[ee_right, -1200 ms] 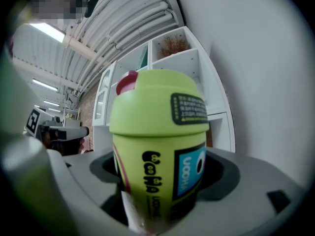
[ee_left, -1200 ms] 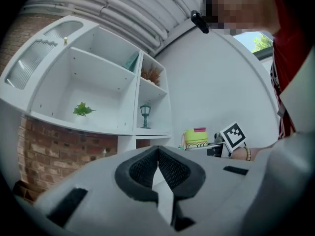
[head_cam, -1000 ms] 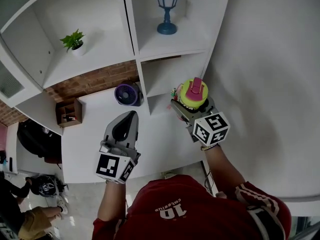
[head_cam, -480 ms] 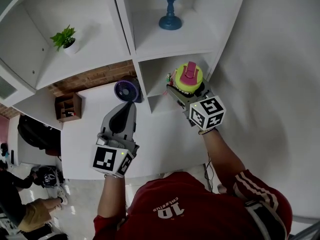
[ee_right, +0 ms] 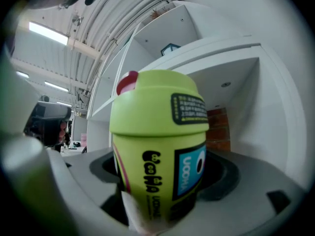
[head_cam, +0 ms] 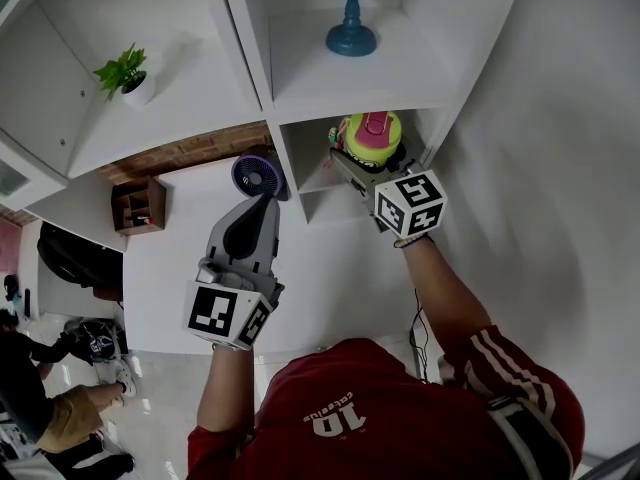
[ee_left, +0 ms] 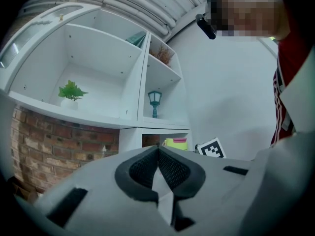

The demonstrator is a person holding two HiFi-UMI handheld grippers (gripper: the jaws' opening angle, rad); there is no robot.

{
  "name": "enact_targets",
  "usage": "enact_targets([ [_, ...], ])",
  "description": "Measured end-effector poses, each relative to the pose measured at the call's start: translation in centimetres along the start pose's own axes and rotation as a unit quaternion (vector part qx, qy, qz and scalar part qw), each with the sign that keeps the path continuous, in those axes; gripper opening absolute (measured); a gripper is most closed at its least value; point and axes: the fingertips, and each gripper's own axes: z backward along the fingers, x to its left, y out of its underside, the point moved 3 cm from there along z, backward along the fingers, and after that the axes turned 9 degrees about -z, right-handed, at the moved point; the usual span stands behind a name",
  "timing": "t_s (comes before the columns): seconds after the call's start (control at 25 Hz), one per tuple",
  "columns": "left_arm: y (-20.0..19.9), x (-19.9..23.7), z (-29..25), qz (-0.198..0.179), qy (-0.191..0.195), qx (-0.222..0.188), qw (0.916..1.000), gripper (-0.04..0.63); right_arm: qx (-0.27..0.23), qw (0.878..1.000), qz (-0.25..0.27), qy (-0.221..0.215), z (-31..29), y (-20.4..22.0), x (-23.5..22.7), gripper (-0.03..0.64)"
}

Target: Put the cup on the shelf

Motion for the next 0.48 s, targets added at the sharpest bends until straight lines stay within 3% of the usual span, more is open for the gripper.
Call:
enact_targets([
  [0.48,2.0,1.6,0.3,0.000,-0.029,0.033,0.9991,-0.002,-0.002,1.000,-0.005,-0.005,-4.7,0.6,-2.1,0.416],
])
